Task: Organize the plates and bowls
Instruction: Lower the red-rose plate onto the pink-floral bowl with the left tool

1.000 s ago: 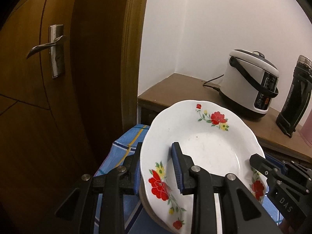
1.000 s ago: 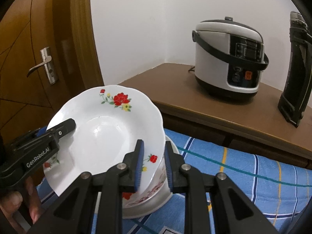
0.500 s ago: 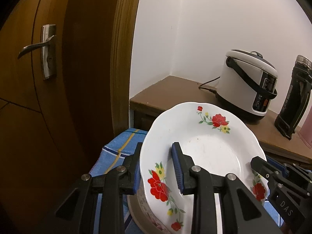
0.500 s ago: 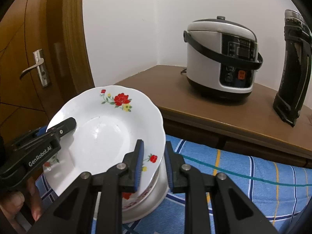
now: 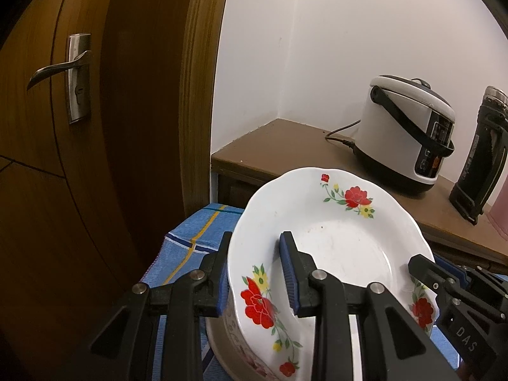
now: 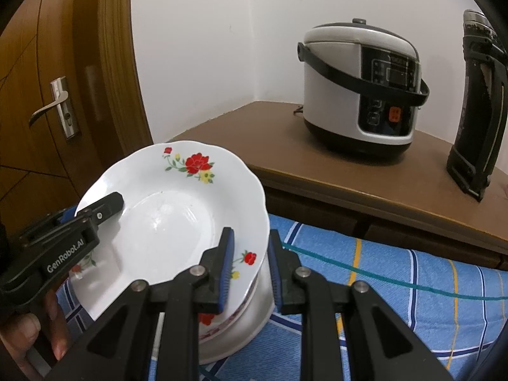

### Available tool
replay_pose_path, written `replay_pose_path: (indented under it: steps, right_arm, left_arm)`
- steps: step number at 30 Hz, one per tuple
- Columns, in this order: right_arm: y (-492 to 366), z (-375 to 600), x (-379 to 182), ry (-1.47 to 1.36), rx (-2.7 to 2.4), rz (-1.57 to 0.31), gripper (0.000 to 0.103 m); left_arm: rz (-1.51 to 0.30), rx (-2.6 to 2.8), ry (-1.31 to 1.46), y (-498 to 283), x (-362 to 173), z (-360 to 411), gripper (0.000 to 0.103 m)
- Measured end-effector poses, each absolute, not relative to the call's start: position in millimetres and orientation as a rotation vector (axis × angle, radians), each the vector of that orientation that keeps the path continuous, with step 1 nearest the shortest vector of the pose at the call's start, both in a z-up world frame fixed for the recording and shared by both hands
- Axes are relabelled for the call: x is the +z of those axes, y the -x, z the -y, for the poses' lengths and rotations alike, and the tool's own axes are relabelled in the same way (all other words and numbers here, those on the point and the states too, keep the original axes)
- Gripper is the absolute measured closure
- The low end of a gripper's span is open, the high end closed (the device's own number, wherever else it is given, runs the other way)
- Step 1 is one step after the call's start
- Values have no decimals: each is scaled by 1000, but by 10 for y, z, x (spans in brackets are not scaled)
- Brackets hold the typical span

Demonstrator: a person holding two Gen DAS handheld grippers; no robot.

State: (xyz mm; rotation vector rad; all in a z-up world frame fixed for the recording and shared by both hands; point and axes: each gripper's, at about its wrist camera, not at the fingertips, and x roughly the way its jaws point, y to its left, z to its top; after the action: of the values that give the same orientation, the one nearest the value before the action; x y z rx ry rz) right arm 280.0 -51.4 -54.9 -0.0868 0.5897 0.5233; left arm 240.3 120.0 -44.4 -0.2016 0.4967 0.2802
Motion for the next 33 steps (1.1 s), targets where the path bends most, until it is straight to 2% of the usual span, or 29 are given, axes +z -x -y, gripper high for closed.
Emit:
replay_pose_path:
  steps: [33]
  right_arm:
    - [-2871,493,-596,96,520,-629,81]
  left_arm:
    - [-555,275,199,-2493,-551,-1215,72]
